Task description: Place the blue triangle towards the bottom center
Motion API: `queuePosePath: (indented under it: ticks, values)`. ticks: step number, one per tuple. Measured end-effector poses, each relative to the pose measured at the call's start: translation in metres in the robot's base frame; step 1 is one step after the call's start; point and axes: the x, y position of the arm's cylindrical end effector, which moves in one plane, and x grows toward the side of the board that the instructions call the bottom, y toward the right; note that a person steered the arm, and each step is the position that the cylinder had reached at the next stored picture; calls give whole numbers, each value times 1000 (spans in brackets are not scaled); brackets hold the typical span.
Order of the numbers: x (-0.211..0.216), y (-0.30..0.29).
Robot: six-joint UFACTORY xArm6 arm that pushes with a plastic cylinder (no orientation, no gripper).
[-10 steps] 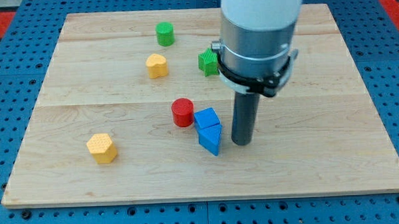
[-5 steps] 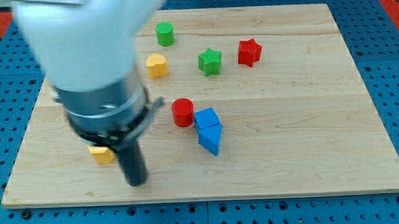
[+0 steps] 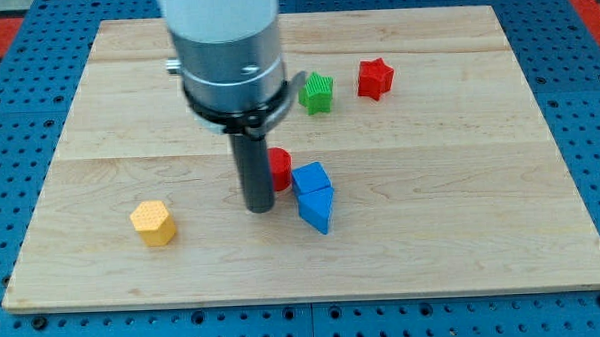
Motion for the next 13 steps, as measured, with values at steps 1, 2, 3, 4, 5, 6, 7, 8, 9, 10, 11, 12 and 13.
queuePosePath:
  ticks: [1,2,3,4,5,6,7,8,9,10,11,12,13]
  values:
    - [0,31]
    - [-2,40]
    - [-15,40]
    - [-22,50]
    - [-22,50]
    - [-21,51]
    - [-21,51]
    - [4,50]
    - [7,56]
    - [7,74]
    - [7,100]
    - [13,115]
    - [39,115]
